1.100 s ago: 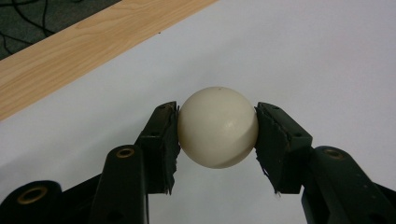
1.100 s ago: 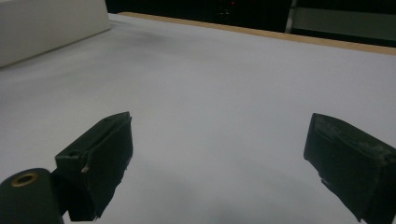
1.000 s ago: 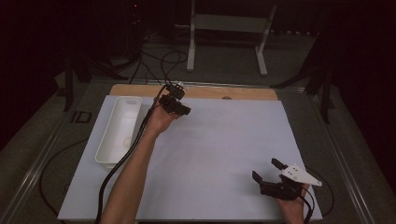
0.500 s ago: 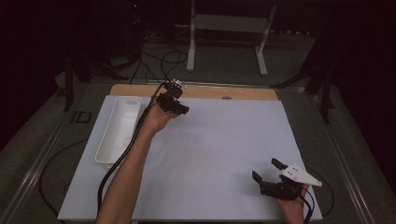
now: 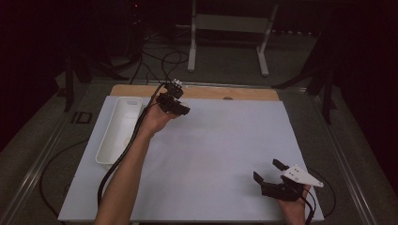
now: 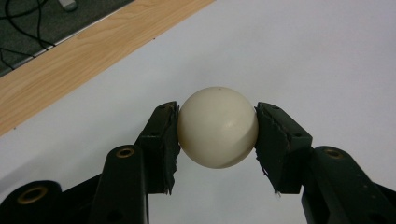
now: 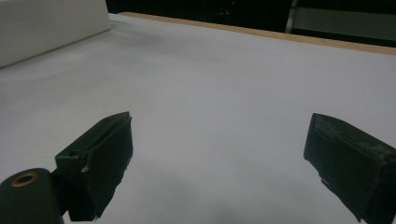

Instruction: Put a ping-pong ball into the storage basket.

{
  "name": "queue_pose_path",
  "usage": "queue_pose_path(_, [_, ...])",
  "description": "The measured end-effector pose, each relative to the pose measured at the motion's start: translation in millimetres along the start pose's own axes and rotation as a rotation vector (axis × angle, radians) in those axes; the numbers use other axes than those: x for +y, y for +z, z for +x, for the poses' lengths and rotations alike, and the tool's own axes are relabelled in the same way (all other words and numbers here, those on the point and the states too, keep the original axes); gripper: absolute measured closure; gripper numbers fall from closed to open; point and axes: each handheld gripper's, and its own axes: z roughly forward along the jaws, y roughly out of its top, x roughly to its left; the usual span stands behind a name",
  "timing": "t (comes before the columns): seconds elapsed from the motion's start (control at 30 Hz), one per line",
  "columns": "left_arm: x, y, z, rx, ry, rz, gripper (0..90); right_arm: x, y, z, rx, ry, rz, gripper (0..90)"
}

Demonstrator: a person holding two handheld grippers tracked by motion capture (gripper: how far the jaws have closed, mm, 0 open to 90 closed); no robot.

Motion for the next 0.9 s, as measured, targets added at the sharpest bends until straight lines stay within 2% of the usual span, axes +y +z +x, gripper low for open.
queue_pose_path(0.53, [-0.8,-14.1,0.6,-0.017,0.021,-0.007,51.2,-0.2,0.9,0.3,0.001,-0.002,0.002,7.6])
queue_pose_path(0.9, [-3.0,-22.0,0.1,-0.02,0.051,0.001,51.2,-0.3,1.3,0.5,0.003,-0.003,0.004,7.6])
